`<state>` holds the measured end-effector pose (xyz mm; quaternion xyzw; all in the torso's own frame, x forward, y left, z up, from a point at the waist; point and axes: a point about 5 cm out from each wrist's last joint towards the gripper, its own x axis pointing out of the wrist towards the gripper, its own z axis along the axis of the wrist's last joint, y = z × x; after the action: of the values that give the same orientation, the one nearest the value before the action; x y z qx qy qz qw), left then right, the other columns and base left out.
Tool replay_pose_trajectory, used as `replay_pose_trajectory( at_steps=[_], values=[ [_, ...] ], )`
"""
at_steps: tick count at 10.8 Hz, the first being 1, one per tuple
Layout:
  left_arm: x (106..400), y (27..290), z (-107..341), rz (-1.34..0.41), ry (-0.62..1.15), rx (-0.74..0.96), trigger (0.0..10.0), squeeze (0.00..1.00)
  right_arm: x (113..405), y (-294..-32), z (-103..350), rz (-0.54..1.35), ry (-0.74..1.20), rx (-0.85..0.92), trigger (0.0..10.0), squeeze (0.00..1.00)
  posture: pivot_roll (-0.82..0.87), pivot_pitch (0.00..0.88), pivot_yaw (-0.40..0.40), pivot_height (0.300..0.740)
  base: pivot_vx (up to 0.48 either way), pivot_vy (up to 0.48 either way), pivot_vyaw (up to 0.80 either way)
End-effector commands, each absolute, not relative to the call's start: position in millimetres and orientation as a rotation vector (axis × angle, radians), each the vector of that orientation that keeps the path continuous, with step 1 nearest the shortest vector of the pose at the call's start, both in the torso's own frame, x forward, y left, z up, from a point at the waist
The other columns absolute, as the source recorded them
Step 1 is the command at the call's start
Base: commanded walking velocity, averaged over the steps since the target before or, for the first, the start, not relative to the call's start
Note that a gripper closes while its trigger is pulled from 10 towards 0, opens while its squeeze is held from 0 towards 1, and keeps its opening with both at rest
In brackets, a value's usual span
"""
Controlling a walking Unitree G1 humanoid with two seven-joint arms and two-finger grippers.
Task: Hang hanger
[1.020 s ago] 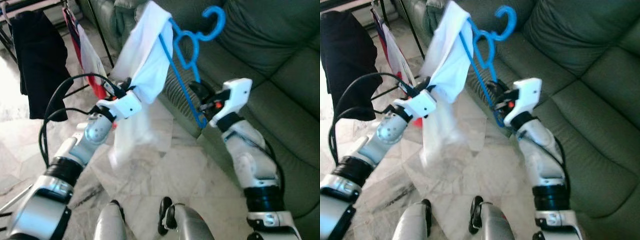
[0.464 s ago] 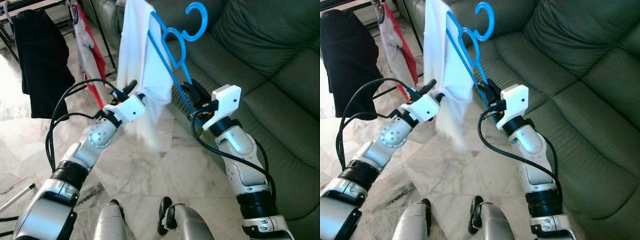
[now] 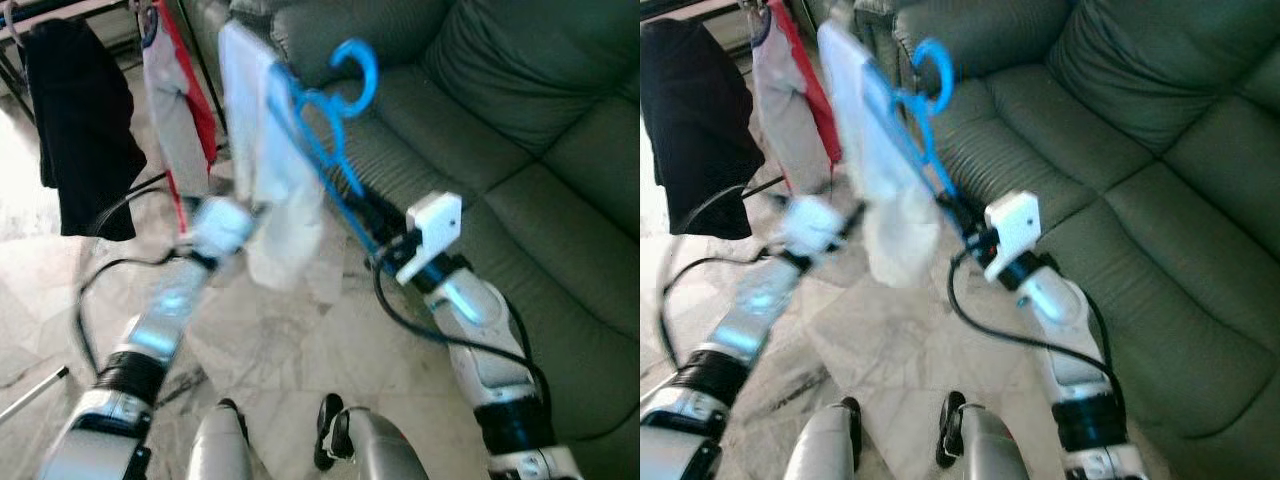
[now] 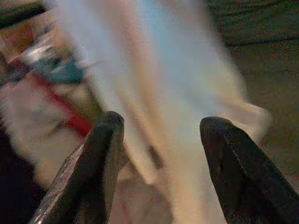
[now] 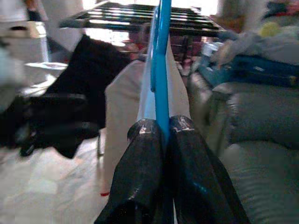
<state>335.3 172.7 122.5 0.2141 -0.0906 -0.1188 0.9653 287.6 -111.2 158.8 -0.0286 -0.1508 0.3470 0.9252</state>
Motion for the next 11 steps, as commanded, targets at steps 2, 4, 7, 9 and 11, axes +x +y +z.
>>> replay_pose_trajectory(
  at_steps=[2,4,7,9,11],
  values=[
    [348,190,147,-0.111,-0.230,0.369,10.0,1.00,276,-106,178,0.828,-0.406,-0.050,10.0,0.00,0.04,0.172,-0.077,0.740,0.000,0.000,0.00],
    [357,200,170,-0.037,-0.287,0.333,10.0,1.00,274,-109,178,0.861,-0.390,-0.046,10.0,0.00,0.04,0.171,-0.076,0.740,0.000,0.000,0.00],
    [357,200,170,-0.037,-0.287,0.333,10.0,1.00,274,-109,178,0.861,-0.390,-0.046,10.0,0.00,0.04,0.171,-0.076,0.740,0.000,0.000,0.00],
    [357,200,170,-0.037,-0.287,0.333,10.0,1.00,274,-109,178,0.861,-0.390,-0.046,10.0,0.00,0.04,0.171,-0.076,0.740,0.000,0.000,0.00],
    [357,200,170,-0.037,-0.287,0.333,10.0,1.00,274,-109,178,0.861,-0.390,-0.046,10.0,0.00,0.04,0.171,-0.076,0.740,0.000,0.000,0.00]
  ],
)
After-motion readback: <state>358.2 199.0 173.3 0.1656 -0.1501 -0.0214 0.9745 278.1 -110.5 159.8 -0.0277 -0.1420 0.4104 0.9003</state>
